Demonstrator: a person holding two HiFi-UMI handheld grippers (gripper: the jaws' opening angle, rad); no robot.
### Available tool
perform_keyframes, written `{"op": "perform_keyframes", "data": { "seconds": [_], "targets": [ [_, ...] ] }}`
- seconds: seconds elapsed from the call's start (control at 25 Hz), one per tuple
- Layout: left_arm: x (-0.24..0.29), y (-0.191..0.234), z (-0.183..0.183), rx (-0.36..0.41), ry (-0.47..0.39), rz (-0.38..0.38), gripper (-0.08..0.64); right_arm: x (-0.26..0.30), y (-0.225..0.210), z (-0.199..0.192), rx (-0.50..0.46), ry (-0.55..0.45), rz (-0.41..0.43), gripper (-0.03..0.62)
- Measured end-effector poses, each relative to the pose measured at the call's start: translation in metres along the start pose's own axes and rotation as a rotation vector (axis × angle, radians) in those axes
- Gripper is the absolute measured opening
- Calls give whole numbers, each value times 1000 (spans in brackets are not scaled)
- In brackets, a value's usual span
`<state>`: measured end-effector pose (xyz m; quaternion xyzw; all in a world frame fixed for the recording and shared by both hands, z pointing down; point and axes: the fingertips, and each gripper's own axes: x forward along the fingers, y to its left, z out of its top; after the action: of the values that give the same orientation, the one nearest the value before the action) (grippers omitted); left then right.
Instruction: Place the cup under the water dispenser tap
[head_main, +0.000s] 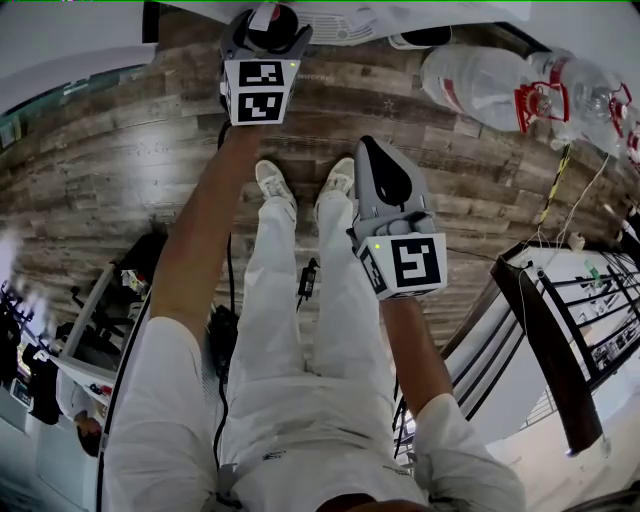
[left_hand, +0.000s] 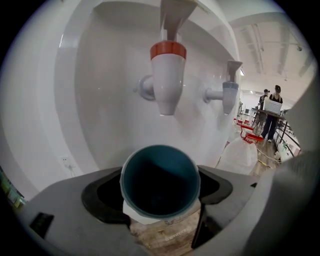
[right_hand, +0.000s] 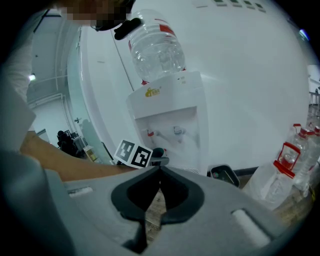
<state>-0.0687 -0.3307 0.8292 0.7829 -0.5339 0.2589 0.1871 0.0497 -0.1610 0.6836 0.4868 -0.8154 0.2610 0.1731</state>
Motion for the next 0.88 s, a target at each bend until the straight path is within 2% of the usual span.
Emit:
{"op": "perform_keyframes", "data": {
  "seconds": [0.32,0.68,0.88],
  "targets": [
    [2,0,2,-17,1,-16,400,-1,-1,-3,2,2,-2,-2],
    [-8,0,12,4,-25,10,417,-5,-3,-3,13,5,-13,-2],
    [-18,2,14,-11,-33,19,417,-9,-1,3,15,-7,-18,-2]
  ]
}}
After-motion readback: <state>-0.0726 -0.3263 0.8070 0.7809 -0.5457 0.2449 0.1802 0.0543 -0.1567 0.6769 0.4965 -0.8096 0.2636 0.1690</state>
